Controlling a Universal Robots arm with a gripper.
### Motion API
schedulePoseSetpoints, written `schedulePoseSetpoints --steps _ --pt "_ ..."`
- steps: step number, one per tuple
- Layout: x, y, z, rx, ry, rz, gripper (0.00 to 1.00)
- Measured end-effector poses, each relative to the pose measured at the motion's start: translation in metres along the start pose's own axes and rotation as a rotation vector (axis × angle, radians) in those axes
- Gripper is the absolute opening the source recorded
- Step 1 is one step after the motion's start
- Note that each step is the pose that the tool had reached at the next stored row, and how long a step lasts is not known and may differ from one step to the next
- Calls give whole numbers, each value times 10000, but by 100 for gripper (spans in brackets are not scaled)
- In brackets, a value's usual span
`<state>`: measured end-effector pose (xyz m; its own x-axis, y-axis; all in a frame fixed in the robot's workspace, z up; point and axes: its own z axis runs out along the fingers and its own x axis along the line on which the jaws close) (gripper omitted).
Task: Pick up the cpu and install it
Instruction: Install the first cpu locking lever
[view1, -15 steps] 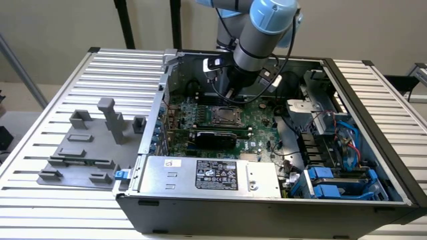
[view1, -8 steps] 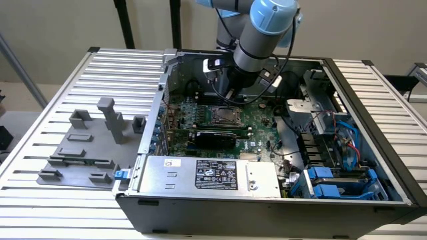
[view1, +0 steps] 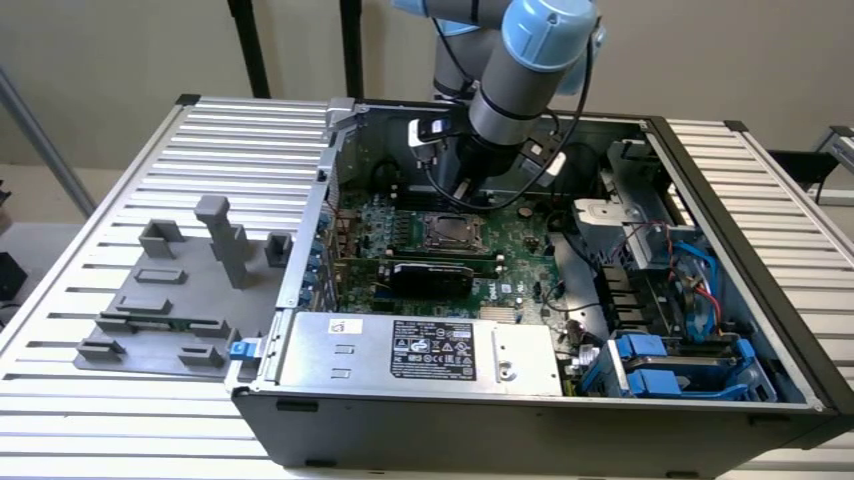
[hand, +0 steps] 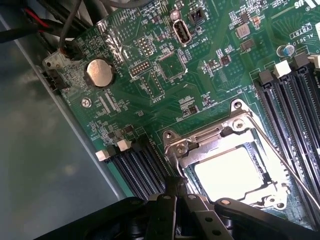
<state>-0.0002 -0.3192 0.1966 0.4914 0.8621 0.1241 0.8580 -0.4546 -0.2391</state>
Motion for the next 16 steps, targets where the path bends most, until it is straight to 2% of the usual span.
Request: schedulePoseSetpoints --steps 5,7,12,16 --pt "8 33 -8 19 -13 -45 11" --pt "9 52 -15 -7 -21 -64 11" --pt "17 69 -18 -8 -16 -108 11" --pt "25 52 -84 -7 -19 -111 11"
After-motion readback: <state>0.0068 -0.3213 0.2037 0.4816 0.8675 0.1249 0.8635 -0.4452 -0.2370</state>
